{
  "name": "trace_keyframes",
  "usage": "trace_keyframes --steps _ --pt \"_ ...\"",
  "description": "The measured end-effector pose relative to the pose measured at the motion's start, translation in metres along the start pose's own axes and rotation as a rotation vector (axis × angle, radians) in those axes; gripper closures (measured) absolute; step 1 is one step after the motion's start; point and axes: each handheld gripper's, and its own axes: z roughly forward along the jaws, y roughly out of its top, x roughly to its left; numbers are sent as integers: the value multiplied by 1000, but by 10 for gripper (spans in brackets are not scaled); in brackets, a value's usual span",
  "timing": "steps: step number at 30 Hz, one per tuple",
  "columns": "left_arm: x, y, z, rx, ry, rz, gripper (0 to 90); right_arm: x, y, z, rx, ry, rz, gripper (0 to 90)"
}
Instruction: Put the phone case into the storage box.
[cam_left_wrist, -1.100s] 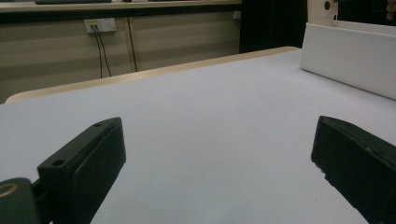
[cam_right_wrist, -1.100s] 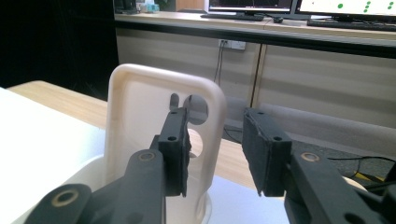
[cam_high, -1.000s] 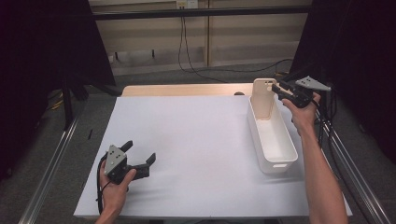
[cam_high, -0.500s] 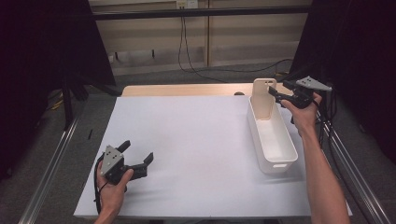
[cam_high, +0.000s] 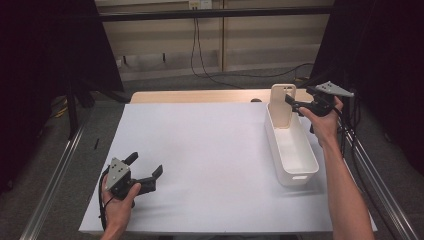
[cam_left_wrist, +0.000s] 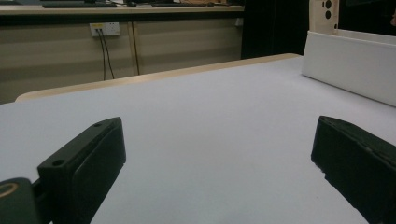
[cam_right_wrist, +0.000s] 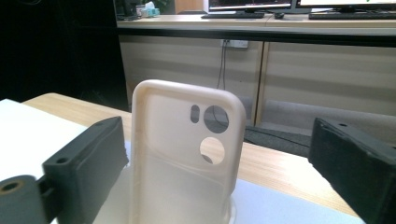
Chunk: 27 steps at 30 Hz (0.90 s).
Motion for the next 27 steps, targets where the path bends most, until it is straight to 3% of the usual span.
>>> trace_keyframes --steps 15,27 --pt "-1 0 1 1 1 -2 30 5 3 -7 -13 -17 1 3" --pt "0 0 1 9 3 7 30 3 -6 -20 -26 -44 11 2"
